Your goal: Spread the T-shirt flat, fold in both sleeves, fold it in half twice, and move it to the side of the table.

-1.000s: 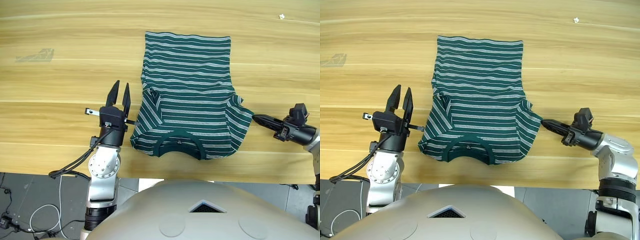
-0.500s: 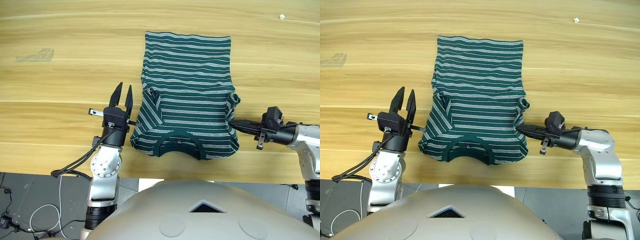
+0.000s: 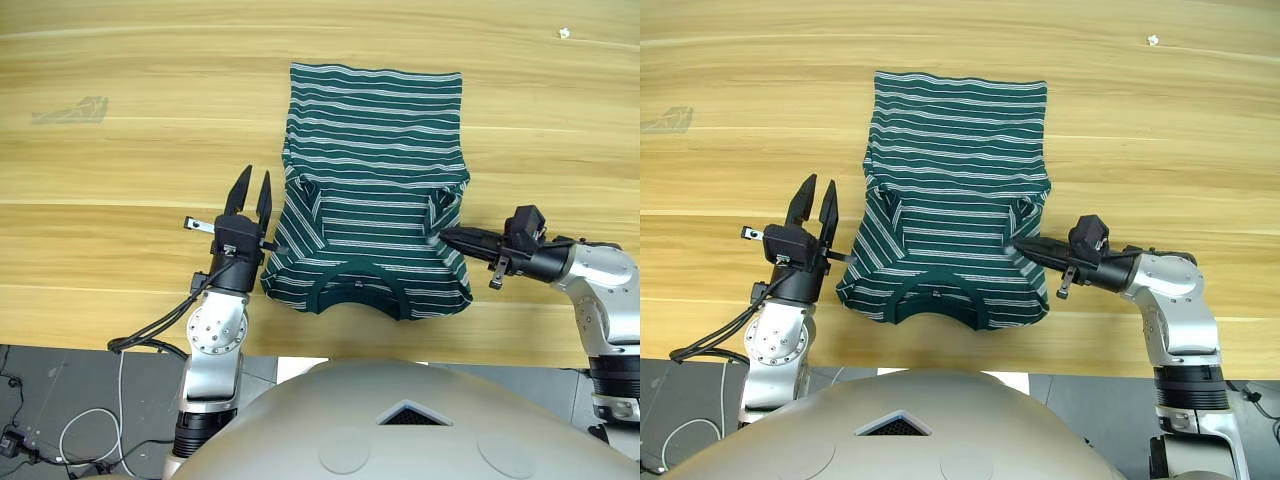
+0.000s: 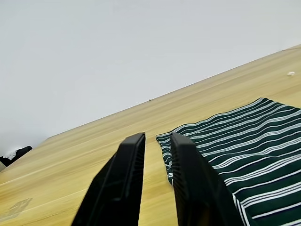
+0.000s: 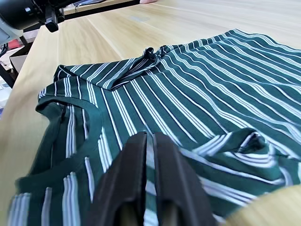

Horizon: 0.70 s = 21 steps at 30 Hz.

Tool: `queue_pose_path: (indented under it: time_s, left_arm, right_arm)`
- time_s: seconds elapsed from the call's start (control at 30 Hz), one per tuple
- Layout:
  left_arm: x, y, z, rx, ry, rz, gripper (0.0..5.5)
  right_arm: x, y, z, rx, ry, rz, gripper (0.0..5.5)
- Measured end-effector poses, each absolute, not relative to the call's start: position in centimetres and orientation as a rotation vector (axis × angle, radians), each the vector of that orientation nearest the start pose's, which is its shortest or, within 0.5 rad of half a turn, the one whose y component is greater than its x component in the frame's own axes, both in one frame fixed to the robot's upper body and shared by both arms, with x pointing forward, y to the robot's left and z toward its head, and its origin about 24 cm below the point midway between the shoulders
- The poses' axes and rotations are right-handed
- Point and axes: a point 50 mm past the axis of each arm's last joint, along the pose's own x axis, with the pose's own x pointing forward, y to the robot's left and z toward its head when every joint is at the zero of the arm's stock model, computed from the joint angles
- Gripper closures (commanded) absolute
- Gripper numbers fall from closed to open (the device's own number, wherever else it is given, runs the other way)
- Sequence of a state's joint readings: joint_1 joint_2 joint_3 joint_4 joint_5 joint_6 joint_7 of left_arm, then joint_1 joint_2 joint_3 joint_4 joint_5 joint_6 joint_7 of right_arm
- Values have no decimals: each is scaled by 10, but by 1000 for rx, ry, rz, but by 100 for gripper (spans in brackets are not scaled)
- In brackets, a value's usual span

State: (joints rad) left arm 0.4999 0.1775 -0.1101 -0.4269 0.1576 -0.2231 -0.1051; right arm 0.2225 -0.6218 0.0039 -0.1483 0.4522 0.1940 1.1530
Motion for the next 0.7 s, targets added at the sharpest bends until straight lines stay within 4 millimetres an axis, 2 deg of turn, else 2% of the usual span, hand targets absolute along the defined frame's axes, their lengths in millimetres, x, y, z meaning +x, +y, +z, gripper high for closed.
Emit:
queue_pose_path:
  time_s: [0.1,0.23,0.33,0.37,0.43,0.5,0.57,0.63,0.7]
  left_arm:
    - [154,155,62,298,-133,-192,449]
    - [157,157,63,313,-138,-204,449]
    - [159,161,67,346,-146,-235,449]
    - [161,166,70,372,-156,-243,449]
    - [166,191,82,494,-175,-227,449]
    - [169,225,96,638,-175,-200,449]
    - [164,246,100,802,-150,-225,449]
    - [156,255,94,942,-106,-301,449]
    - [149,261,86,1012,-67,-368,449]
  right_arm:
    - [173,-206,50,111,330,1218,414]
    - [169,-202,58,205,291,1272,414]
    - [172,-205,60,204,261,1228,414]
    - [177,-209,62,167,210,1161,414]
    - [196,-230,75,49,62,919,414]
    - [200,-251,91,-82,-57,738,414]
    - [192,-259,92,-210,-85,672,414]
    - [187,-264,91,-363,-112,637,414]
    - [185,-268,88,-543,-148,614,414]
